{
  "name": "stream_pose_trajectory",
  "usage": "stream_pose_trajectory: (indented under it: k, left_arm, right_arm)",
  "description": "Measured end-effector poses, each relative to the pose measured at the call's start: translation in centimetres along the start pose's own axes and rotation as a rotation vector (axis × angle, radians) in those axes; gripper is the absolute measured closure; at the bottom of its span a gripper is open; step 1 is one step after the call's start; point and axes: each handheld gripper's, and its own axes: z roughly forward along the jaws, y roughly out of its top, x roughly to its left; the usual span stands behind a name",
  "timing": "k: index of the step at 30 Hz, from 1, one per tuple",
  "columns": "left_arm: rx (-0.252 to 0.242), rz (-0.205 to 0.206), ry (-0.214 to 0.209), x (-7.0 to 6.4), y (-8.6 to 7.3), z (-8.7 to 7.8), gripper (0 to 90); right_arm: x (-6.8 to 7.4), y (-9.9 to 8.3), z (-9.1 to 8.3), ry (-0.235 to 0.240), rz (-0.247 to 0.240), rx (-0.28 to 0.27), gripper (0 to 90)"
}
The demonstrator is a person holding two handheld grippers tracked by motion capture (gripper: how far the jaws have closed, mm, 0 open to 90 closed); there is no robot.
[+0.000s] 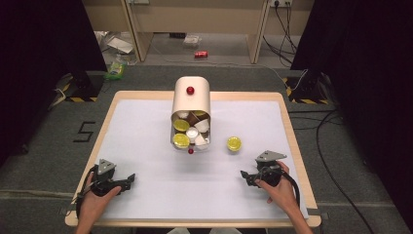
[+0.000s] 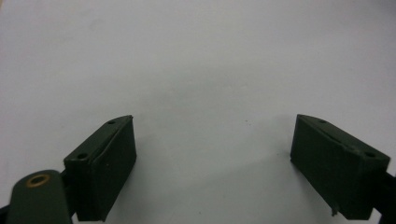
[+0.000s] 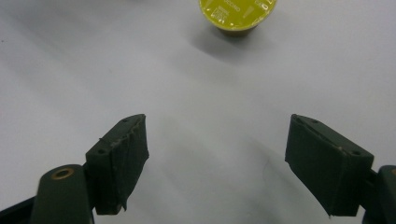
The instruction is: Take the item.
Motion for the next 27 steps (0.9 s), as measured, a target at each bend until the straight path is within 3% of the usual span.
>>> stream_pose_trajectory:
  k: [7, 27]
  left_arm:
    - [0.000, 0.000, 0.000, 0.0, 0.0, 0.0, 13.6]
    - [0.000, 0.001, 0.000, 0.0, 0.0, 0.0, 13.6]
  right_arm:
    - [0.2, -0.7, -0.4, -0.002, -0.018, 0.007, 21.5]
    - [0.8, -2.9, -1.4, -0.007, -0.012, 0.017, 20.2]
